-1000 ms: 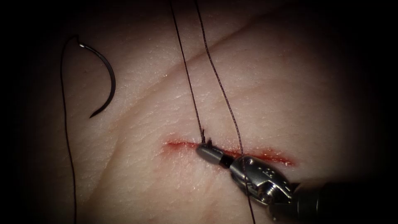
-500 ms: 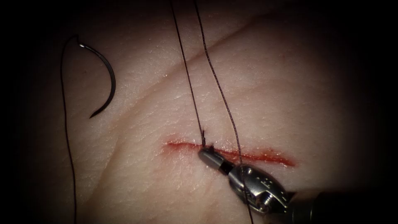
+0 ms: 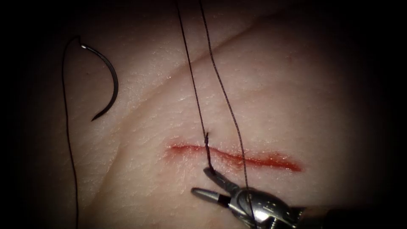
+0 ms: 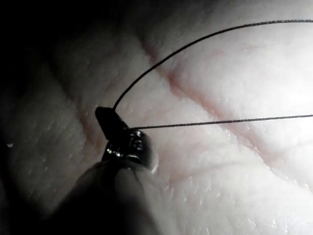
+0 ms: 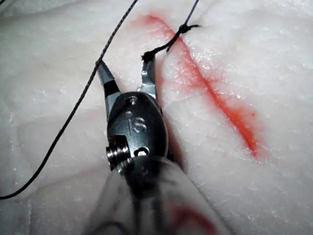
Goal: Wound Closure
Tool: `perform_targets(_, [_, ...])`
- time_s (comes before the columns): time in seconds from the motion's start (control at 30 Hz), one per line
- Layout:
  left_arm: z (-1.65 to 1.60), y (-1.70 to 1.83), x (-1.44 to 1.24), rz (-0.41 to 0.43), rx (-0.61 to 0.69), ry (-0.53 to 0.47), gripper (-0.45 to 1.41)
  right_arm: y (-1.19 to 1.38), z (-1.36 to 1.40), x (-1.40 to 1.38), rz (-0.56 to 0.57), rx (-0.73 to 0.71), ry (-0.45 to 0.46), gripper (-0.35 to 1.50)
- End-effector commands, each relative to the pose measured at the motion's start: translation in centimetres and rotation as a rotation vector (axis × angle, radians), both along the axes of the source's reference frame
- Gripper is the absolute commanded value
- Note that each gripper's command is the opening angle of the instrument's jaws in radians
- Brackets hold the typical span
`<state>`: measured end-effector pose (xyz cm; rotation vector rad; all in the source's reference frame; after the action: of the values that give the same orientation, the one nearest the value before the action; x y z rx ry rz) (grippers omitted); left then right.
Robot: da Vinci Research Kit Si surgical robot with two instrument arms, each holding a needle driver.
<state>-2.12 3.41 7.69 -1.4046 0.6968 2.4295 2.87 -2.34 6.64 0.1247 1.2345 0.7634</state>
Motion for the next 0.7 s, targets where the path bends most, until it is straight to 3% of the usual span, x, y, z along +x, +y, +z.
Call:
perform_targets(0.03, [-0.02,-0.03,-0.09,0.019,0.01,-0.01,-0.45,-0.03,0.02,0.07,-0.011,-0.048,-0.018,1.16])
perform_targets(0.17, [-0.31,-0.32,-0.27,0.055,0.036,-0.035,-0.45,0.06,-0.09,0.12,-0.075,-0.152,-0.016,1.36])
perform_targets(0.33, [-0.68,-0.61,-0.41,0.08,0.06,-0.078,-0.45,0.11,-0.26,0.09,-0.112,-0.17,0.017,1.43])
perform_targets(0.53, [-1.23,-0.83,-0.54,0.098,0.07,-0.118,-0.45,0.07,-0.62,-0.08,-0.167,-0.143,0.035,1.43])
perform_targets(0.7, [-1.66,-1.09,-0.68,0.112,0.071,-0.153,-0.45,0.35,-0.77,-0.21,-0.165,-0.113,0.04,1.38])
